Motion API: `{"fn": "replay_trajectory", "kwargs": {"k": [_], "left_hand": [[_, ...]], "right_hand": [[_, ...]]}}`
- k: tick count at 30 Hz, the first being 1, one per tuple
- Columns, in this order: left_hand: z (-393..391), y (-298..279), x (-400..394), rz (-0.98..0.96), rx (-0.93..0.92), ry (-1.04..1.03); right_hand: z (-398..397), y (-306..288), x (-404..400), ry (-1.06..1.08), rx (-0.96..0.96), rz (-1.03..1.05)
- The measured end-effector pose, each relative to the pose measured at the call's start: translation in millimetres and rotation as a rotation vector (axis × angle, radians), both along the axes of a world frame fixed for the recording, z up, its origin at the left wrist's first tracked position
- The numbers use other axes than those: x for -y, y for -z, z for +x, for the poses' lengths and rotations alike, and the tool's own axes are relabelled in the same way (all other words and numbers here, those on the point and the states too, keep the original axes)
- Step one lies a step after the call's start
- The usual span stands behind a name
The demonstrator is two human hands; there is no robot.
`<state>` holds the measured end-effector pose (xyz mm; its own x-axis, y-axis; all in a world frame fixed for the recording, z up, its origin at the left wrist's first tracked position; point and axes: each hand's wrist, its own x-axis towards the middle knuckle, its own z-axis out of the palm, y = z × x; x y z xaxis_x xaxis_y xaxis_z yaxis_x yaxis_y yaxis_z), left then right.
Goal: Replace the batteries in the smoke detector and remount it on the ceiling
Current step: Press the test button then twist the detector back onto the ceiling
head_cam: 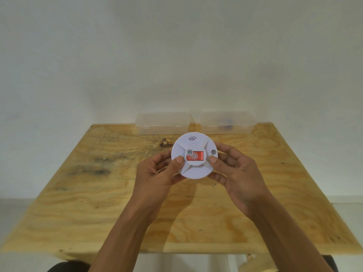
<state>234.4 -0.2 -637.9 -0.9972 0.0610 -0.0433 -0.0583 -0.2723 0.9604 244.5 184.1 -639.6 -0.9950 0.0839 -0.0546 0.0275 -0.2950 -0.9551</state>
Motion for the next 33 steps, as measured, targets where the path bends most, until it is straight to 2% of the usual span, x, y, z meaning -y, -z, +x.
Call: {"fn": "replay_trajectory", "kwargs": {"k": [33], "left_hand": [[-1.7,0.2,0.5,-0.029,-0.009,0.035]], "right_hand": [[-0.3,6.9,-0.9,0.072,-0.024,-0.004]]}}
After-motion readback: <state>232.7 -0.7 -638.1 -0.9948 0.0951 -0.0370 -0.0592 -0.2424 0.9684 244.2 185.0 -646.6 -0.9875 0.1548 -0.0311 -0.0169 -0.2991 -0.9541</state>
